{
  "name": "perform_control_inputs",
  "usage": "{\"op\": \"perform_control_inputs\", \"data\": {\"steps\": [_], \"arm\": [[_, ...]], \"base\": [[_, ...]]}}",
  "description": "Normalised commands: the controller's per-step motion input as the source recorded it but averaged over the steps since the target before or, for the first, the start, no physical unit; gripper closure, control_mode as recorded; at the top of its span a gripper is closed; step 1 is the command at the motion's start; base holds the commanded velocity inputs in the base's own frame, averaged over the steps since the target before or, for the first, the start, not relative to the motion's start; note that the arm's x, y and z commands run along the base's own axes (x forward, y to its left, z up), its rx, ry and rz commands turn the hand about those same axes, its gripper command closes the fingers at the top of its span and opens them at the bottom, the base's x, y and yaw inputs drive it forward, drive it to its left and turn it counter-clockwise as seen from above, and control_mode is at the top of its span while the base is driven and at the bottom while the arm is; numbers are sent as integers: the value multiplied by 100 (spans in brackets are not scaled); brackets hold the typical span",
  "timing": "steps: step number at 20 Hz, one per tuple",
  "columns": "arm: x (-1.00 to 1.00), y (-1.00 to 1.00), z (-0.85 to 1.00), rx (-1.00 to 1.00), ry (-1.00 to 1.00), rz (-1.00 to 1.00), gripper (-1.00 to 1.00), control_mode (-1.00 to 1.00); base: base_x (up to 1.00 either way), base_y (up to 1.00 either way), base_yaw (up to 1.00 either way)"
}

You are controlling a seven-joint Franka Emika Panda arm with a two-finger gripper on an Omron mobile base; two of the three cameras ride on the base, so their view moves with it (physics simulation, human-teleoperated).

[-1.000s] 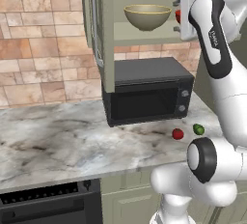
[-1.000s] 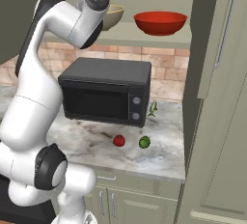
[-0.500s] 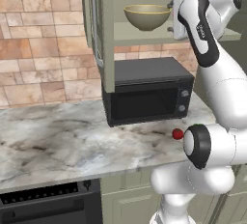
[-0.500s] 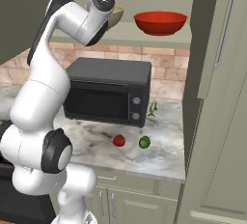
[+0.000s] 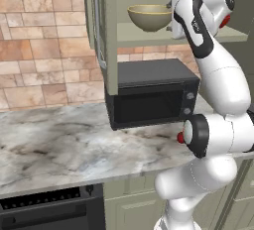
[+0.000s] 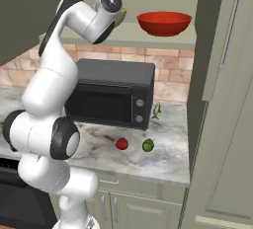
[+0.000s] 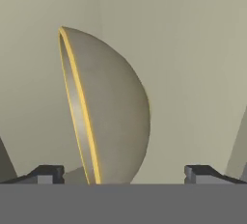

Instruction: Pick both bowls and place them on the counter. Then place the avocado in one bowl and place the tomato in the other bowl.

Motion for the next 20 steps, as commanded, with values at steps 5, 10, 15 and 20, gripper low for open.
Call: {"op": "perform_control_inputs", "data": {"steps": [5,10,15,20], "arm": [[42,0,0,0,3,0,-100,-100],[39,-1,0,0,0,2,-100,-100],[26,0,-1,0,0,4,-100,-100],[-2,-2,-2,0,0,11,100,-100]], "base": [[0,0,0],[0,0,0],[0,0,0],[0,0,0]]}}
